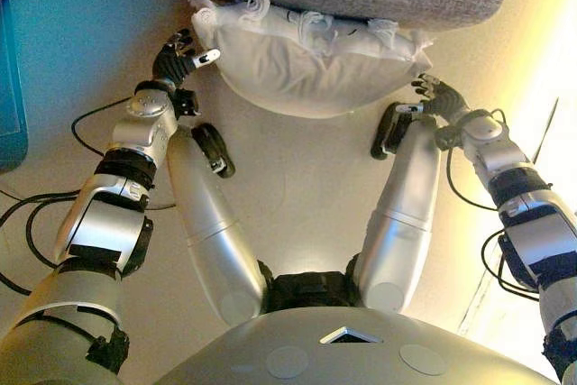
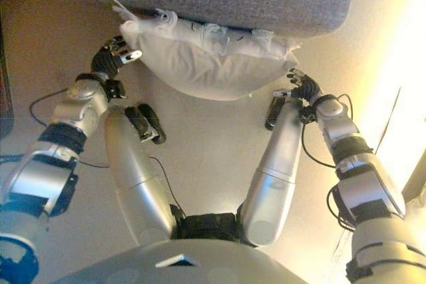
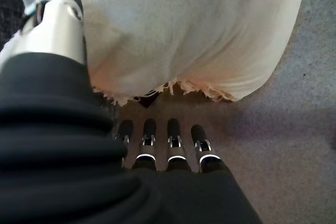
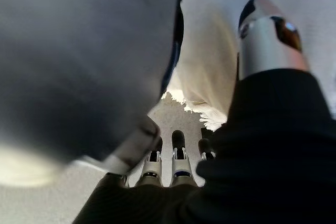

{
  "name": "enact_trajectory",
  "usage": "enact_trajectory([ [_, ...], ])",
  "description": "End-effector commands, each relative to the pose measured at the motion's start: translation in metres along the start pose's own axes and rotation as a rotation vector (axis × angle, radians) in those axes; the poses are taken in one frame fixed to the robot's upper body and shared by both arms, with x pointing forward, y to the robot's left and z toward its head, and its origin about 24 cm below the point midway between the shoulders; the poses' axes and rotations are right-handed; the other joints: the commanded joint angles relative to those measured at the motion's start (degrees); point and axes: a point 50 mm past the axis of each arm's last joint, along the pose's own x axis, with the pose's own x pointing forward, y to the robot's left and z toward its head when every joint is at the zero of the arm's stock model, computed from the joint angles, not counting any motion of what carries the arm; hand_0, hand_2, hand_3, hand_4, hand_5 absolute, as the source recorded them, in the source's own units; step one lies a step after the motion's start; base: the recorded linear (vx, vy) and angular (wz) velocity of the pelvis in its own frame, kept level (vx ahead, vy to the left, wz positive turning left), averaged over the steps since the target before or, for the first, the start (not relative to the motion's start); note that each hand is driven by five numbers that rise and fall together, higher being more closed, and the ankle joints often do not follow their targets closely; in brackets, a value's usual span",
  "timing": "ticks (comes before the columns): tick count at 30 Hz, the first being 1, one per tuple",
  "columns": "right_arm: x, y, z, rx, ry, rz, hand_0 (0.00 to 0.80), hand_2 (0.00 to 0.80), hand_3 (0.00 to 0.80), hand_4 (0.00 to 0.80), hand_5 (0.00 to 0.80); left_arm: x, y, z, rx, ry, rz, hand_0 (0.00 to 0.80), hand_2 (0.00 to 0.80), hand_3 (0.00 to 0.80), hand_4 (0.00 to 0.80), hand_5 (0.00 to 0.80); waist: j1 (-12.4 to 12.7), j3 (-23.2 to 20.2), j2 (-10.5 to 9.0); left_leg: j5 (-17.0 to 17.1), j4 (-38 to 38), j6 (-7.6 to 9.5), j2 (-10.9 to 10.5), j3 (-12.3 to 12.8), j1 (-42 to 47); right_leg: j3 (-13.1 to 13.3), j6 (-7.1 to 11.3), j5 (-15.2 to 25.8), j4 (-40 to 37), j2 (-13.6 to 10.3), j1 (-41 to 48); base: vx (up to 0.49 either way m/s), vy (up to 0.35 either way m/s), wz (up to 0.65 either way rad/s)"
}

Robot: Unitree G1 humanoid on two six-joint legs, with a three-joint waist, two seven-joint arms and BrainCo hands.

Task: Pick up the cushion and take it to the sofa

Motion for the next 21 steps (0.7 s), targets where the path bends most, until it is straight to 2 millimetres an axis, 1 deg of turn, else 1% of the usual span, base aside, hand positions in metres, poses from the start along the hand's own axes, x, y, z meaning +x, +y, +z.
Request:
enact_trajectory([
  [1,0.006,0.000,0.019,-0.025,-0.058,-0.027,0.000,0.000,0.000,0.000,0.000,0.008,-0.007,0.019,0.017,-0.052,0.008,0.000,0.000,0.000,0.000,0.000,1.44,-1.35,-0.03,0.96,-2.17,3.43,-0.21,4.35,-0.82,-0.94,-3.43,2.22,-2.27,-1.02,-0.22,-0.023,-0.016,0.06],
  [8,0.017,0.003,0.057,-0.033,-0.110,-0.067,0.000,0.000,0.000,0.000,0.000,0.012,-0.016,0.027,0.059,-0.033,-0.007,0.000,0.000,0.000,0.000,0.000,2.04,-1.11,0.67,1.43,-2.15,3.25,-0.97,4.13,-2.61,-0.56,-3.62,2.26,-2.04,-1.01,-1.79,-0.043,-0.013,0.08],
  [15,0.023,0.011,0.074,-0.021,-0.128,-0.061,0.000,0.000,0.000,0.000,0.000,0.016,-0.028,0.032,0.097,-0.028,-0.035,0.000,0.000,0.000,0.000,0.000,2.19,-0.74,1.00,1.85,-2.75,3.06,-1.46,4.05,-3.29,-0.67,-3.74,2.48,-2.64,-0.94,-2.36,-0.032,-0.010,0.04],
  [18,0.025,0.018,0.086,-0.017,-0.164,-0.028,0.000,0.000,0.000,0.000,0.000,0.017,-0.035,0.037,0.119,-0.042,-0.076,0.000,0.000,0.000,0.000,0.000,2.16,-0.73,1.02,2.08,-2.86,2.94,-1.59,4.00,-3.66,-0.69,-3.77,2.69,-2.86,-0.74,-2.67,-0.008,-0.003,0.01],
  [19,0.026,0.021,0.090,-0.026,-0.175,-0.012,0.000,0.000,0.000,0.000,0.000,0.017,-0.038,0.039,0.125,-0.045,-0.090,0.292,0.292,0.292,0.292,0.292,2.17,-0.73,1.01,2.10,-2.84,2.86,-1.60,3.99,-3.79,-0.74,-3.81,2.76,-2.95,-0.72,-2.76,0.000,0.000,0.00],
  [20,0.026,0.024,0.093,-0.043,-0.185,0.008,0.000,0.000,0.000,0.000,0.000,0.018,-0.041,0.042,0.134,-0.055,-0.107,0.800,0.800,0.800,0.800,0.800,2.14,-0.72,1.04,2.18,-2.93,2.86,-1.64,4.02,-3.87,-0.78,-3.80,2.84,-3.05,-0.69,-2.86,-0.031,-0.001,-0.01],
  [21,0.026,0.026,0.097,-0.054,-0.193,0.017,0.044,0.044,0.044,0.044,0.044,0.018,-0.045,0.045,0.143,-0.063,-0.127,0.800,0.800,0.800,0.800,0.800,2.15,-0.72,1.07,2.19,-3.06,2.76,-1.65,4.08,-3.86,-0.85,-3.76,2.94,-3.29,-0.77,-2.85,0.000,0.000,0.00],
])
